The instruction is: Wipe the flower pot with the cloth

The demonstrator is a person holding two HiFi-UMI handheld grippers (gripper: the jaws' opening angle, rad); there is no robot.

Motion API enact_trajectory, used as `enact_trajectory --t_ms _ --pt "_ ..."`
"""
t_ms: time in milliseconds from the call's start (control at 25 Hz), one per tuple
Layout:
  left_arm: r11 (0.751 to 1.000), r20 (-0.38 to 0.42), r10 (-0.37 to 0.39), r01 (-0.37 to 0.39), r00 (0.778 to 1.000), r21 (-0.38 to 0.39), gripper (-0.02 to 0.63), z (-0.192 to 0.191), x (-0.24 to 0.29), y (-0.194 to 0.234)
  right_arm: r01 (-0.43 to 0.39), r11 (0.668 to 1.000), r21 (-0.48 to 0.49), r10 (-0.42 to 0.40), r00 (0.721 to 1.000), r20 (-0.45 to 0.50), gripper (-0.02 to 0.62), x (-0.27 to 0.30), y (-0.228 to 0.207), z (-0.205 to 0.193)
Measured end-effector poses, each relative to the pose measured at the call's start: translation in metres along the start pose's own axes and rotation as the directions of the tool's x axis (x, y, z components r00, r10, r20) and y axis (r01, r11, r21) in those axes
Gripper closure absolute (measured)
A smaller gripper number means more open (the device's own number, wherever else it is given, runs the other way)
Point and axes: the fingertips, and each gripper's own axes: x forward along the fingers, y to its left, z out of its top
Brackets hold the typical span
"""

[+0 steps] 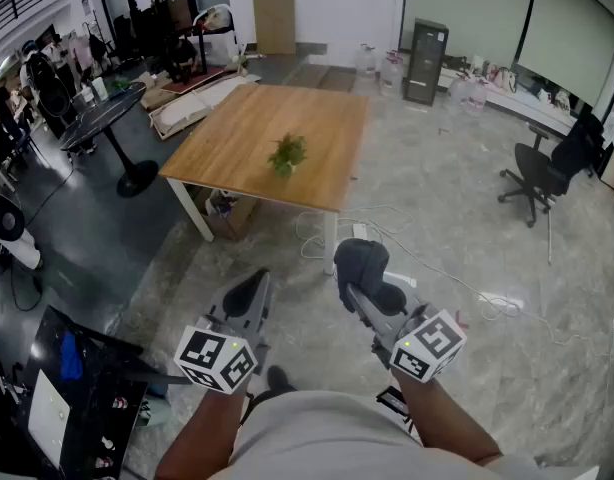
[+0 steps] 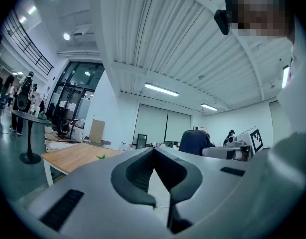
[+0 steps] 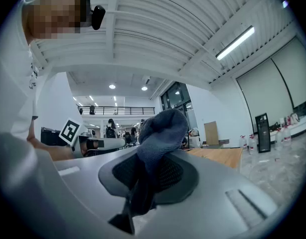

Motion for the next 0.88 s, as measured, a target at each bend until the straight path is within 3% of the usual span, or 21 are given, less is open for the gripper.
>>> enact_trajectory --t_ms 520,880 --pt "1.0 -0.001 -0.01 0.01 1.0 0.005 0.6 -0.004 0.01 0.009 0.001 1.0 0.003 -0.001 1.0 -0.003 0.534 0.01 -0.006 -0.002" --pt "1.0 -0.009 -0.008 0.008 1.0 -0.007 0.6 -0.006 0.014 0.044 0.008 1.0 0.016 -0.008 1.0 -0.003 0.532 0.04 -0.007 -0.009"
